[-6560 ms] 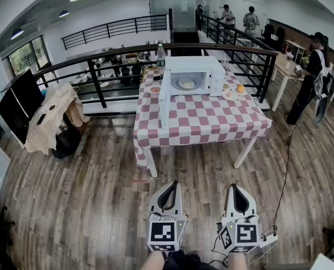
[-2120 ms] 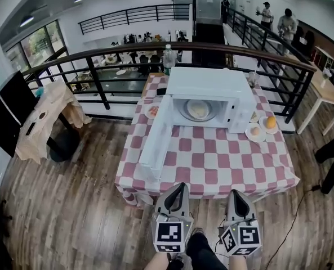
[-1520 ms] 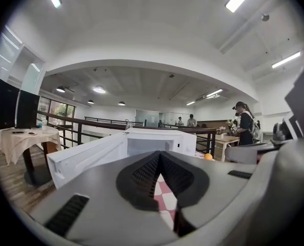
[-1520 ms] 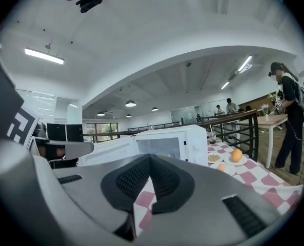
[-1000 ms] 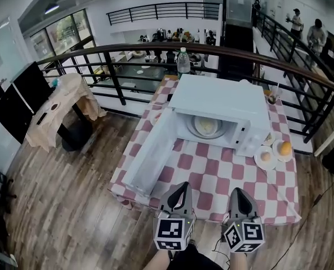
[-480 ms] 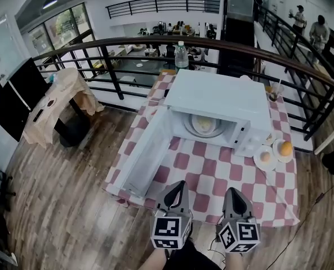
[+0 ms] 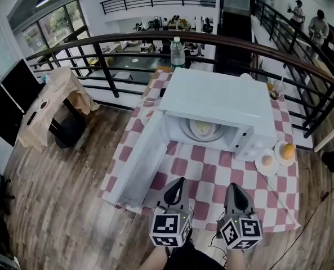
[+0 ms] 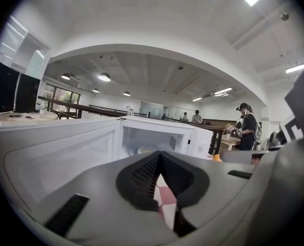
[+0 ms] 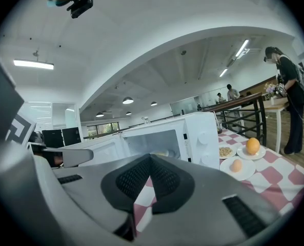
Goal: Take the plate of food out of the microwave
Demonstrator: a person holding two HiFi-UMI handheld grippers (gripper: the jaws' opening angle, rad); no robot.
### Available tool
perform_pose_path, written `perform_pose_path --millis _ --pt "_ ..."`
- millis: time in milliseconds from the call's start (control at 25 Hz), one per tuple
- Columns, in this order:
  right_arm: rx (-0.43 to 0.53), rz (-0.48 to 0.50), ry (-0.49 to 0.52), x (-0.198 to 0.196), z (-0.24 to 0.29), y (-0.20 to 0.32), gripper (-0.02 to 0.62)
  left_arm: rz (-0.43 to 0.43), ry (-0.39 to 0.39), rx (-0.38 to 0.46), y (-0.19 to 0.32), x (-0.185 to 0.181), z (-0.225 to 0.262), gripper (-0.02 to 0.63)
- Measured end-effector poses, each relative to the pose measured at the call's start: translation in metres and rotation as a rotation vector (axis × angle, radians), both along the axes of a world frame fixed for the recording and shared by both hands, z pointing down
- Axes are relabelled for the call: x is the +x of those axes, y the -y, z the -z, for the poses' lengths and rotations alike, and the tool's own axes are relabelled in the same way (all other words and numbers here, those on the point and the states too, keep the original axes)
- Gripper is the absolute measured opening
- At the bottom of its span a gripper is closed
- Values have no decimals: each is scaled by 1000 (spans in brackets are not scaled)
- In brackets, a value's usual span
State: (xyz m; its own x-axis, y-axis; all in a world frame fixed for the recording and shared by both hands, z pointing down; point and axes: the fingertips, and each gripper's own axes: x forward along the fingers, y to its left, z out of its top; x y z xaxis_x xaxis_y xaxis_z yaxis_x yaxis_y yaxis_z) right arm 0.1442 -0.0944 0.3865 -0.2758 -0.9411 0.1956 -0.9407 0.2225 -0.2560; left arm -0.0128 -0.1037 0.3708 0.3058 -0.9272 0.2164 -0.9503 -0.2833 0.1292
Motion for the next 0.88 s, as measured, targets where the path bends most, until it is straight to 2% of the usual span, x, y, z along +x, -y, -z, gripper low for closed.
perform_pose_path --millis 200,880 --pt "-24 5 3 -11 -9 27 11 -8 -41 -24 28 -3 -7 34" --pt "-116 -37 16 -18 -34 108 11 -69 -75 -107 117 2 -37 34"
